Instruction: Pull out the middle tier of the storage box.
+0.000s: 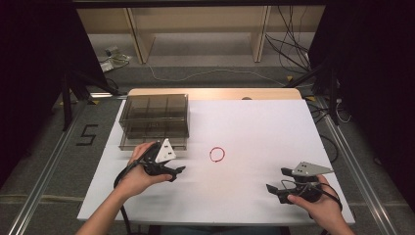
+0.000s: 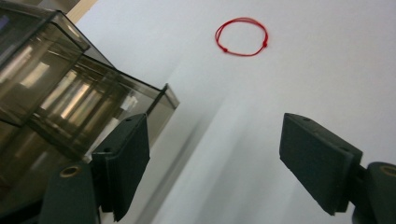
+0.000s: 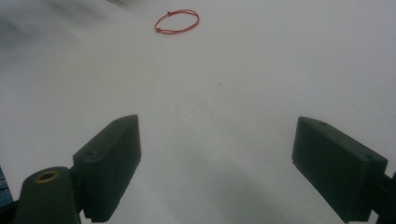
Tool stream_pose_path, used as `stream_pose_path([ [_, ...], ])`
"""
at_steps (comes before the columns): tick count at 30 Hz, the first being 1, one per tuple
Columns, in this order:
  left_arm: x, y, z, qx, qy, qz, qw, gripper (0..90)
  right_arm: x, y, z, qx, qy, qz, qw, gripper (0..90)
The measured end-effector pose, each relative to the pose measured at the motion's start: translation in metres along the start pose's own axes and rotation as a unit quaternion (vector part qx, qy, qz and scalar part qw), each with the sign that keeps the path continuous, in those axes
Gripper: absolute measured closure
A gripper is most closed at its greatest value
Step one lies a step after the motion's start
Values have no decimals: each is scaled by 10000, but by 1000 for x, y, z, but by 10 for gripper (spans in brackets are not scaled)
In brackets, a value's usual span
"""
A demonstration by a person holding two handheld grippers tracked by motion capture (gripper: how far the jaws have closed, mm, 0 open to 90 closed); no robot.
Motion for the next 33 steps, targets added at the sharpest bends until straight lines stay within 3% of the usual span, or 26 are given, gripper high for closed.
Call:
stream_pose_path([
  [11, -30, -6, 9, -255, 245, -112, 9993, 242, 0, -1, 1, -5, -11, 25, 10000, 162],
  [17, -38, -7, 7, -324, 361, -146, 9987, 248, 0, 0, 1, -12, 9, 39, 10000, 162],
  [28, -39, -10, 4, -414, 481, -224, 9977, 251, 0, -2, 3, -22, 9, 26, 10000, 162],
  [33, -40, -12, 4, -394, 428, -221, 9981, 254, 0, -2, 3, -16, 11, 14, 10000, 162],
])
Point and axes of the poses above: each handheld gripper's, and its own axes: y roughly backward along the jaws, z roughly out of its top, x roughly to its left, the point moved 4 cm from there along -y, roughly forward along the jaws, and after that the axes turned 9 degrees about -y, right-handed, at the moved point
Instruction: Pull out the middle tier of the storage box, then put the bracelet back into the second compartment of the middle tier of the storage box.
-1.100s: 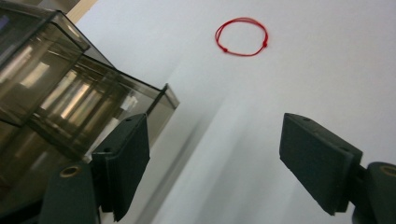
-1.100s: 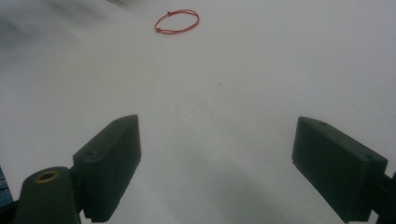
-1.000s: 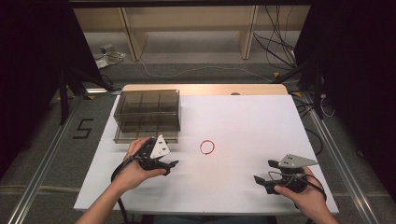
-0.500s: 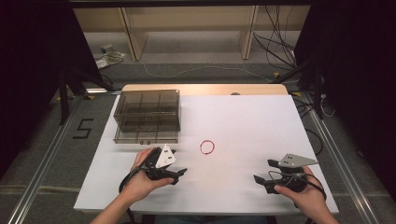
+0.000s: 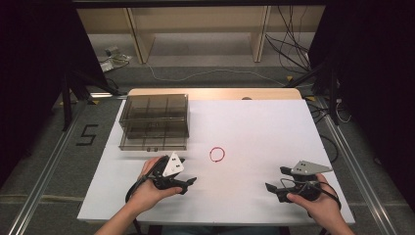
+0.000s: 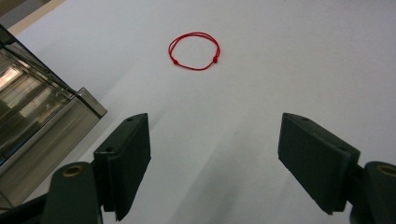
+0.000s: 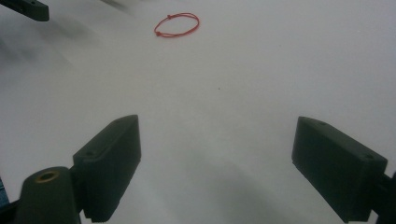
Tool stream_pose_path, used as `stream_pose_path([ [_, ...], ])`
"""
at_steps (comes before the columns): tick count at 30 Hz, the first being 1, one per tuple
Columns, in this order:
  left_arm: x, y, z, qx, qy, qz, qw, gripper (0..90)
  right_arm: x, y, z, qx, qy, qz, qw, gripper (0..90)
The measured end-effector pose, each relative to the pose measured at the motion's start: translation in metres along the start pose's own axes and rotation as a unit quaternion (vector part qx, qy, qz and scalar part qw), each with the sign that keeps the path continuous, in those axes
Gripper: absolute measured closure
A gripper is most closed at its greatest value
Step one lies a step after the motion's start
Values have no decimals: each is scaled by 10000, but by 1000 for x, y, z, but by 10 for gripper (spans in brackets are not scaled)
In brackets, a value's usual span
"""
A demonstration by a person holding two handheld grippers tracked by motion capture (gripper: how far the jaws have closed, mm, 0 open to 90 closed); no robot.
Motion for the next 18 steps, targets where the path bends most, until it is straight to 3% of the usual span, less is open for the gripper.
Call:
stream_pose_path([
  [18, 0, -2, 1, -71, 35, -4, 10000, 268, -1, 2, 1, -43, -31, -68, 10000, 162],
])
Point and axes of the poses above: each handheld gripper's, and its own axes: y roughly backward along the jaws, z roughly out of its top, x roughly to its left, the point moved 4 cm from there along -y, roughly forward along the jaws, and after that the axes turned 9 degrees about -y, right-handed, at the moved point
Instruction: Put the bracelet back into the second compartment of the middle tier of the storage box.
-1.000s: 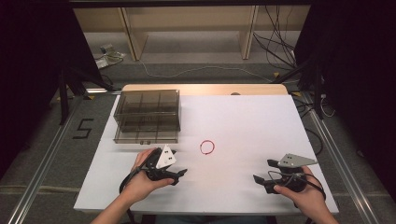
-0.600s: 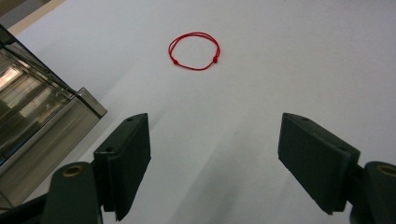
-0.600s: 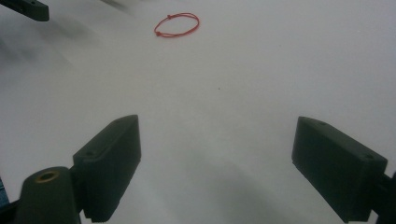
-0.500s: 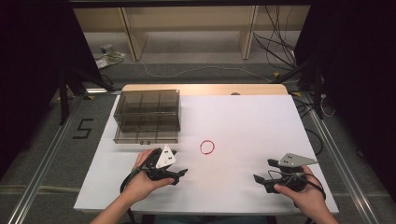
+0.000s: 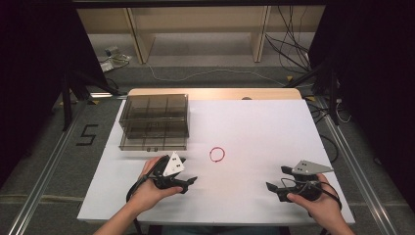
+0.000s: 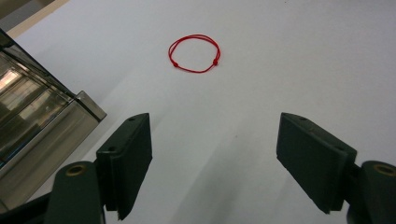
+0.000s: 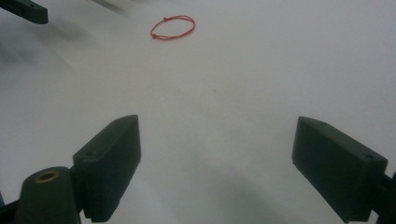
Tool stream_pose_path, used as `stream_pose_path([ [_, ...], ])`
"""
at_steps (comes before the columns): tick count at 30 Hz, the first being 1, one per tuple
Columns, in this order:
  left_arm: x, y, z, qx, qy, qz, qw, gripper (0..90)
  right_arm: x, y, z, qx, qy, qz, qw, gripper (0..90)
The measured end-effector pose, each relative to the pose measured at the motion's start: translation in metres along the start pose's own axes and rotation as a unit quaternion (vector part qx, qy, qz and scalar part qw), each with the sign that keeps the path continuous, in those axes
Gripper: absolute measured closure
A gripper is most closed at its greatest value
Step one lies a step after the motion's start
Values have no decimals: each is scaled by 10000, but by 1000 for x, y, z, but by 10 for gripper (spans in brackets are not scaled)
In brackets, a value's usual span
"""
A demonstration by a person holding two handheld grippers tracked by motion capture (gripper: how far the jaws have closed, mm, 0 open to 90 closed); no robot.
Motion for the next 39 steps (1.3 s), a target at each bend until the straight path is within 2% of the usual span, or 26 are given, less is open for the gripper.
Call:
stream_pose_path([
  [10, -6, -15, 14, -59, -8, -152, 9999, 277, -1, 3, -2, -28, 10, 12, 10000, 162],
  [16, -1, -22, 18, 27, 82, -168, 9998, 265, 0, 3, -2, -20, 8, 14, 10000, 162],
  [22, 5, -31, 27, 107, 161, -296, 9994, 265, 1, 3, -2, -43, -2, -2, 10000, 162],
  [28, 7, -45, 40, 150, 143, -349, 9992, 280, 0, 2, -2, -18, -7, -10, 10000, 162],
  [31, 9, -54, 44, 267, 95, -381, 9989, 289, 1, 3, -2, -25, 6, 0, 10000, 162],
  [39, 13, -70, 54, 310, 85, -472, 9984, 352, 1, 2, -2, -24, 13, 9, 10000, 162],
])
Point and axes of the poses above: each handheld gripper's, and its own axes: y roughly backward along the jaws, z roughly out of its top, x roughly to its left, the point moved 4 cm from there along -y, roughly forward along the jaws, and after that the axes turned 9 degrees about -y, right-handed, at the moved point
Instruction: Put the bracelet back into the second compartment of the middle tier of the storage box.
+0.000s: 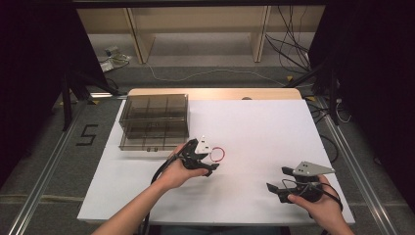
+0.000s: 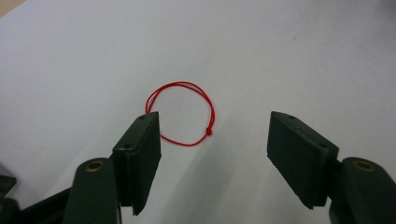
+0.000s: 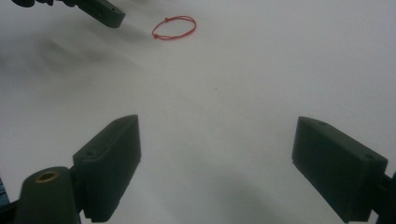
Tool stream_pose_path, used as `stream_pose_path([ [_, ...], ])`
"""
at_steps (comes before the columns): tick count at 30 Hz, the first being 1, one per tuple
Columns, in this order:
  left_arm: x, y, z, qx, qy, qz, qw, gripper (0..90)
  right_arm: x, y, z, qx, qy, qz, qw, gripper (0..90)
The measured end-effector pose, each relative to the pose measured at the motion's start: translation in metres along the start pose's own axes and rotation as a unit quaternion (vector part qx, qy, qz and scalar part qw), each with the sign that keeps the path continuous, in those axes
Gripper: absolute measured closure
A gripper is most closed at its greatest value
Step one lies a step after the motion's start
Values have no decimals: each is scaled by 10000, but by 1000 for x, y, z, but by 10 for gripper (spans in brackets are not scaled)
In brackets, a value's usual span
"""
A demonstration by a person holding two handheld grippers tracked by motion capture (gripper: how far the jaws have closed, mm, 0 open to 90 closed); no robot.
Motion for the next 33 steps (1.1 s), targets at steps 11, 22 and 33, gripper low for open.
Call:
stream_pose_path([
  [11, 12, -16, 5, 135, 3, -127, 9998, 453, 0, 0, 0, 4, -11, 5, 10000, 162],
  [22, 12, -34, 2, 413, 44, -471, 9980, 551, 0, 0, 0, 12, -12, 11, 10000, 162],
  [33, 15, -39, -2, 507, 122, -645, 9966, 625, 0, 0, 0, -3, -7, 10, 10000, 162],
])
Point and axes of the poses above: each handheld gripper's, and its own axes: y roughly backward along the jaws, z roughly out of its top, x roughly to its left, the point moved 4 cm from there along -y, roughly forward along the jaws, and after that the axes turned 9 degrees about -y, right-handed, at the moved point
